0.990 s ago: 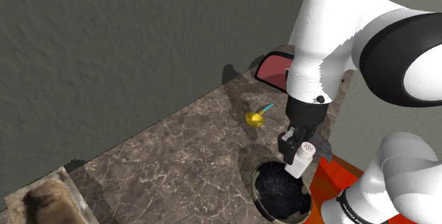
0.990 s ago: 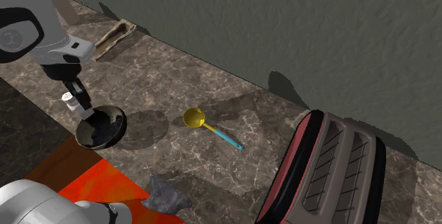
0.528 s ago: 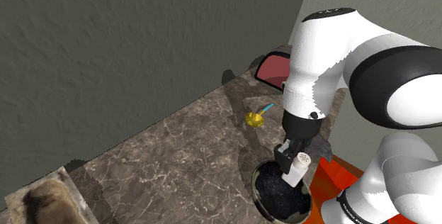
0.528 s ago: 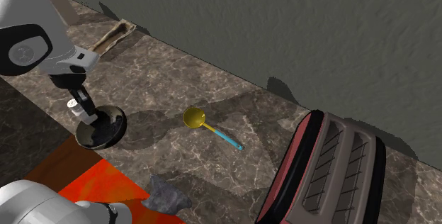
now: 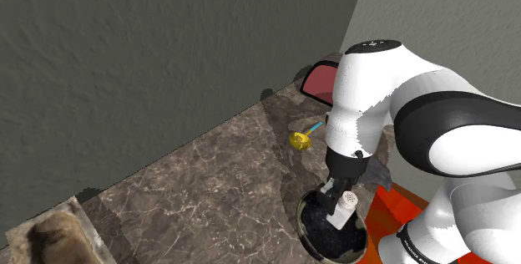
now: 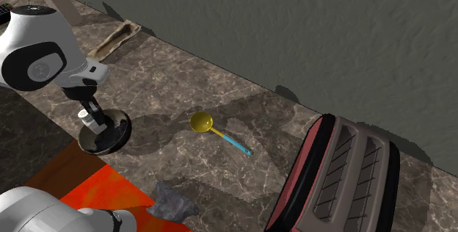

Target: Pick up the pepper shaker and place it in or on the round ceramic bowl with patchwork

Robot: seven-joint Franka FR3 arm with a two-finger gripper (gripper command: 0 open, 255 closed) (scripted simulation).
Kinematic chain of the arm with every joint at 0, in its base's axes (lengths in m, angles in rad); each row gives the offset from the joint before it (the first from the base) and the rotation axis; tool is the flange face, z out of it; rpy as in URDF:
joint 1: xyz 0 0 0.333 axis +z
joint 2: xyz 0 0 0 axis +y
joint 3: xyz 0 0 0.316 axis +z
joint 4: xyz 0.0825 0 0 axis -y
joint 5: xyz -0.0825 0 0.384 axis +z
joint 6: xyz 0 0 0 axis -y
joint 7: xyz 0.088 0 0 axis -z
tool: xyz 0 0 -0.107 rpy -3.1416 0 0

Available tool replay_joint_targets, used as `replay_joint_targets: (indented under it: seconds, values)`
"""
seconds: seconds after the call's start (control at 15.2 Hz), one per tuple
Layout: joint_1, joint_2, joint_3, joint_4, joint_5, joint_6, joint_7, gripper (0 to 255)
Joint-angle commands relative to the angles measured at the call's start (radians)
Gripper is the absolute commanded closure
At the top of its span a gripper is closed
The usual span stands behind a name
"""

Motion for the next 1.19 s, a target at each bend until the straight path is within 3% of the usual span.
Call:
replay_joint_targets:
  seconds: [0.0, 0.33, 0.4, 0.73, 0.99, 1.12]
  values:
    - [0.0, 0.001, 0.0, -0.005, 0.0, 0.006, -0.001, 255]
    - [0.0, 0.001, 0.0, -0.005, 0.0, 0.005, -0.001, 255]
    - [0.0, 0.001, 0.0, -0.005, 0.0, 0.005, -0.001, 0]
    - [0.0, 0.001, 0.0, -0.005, 0.0, 0.005, -0.001, 0]
    - [-0.017, 0.005, -0.03, 0.121, -0.032, -0.116, 0.005, 0]
    - [-0.017, 0.005, -0.03, 0.121, -0.032, -0.116, 0.005, 0]
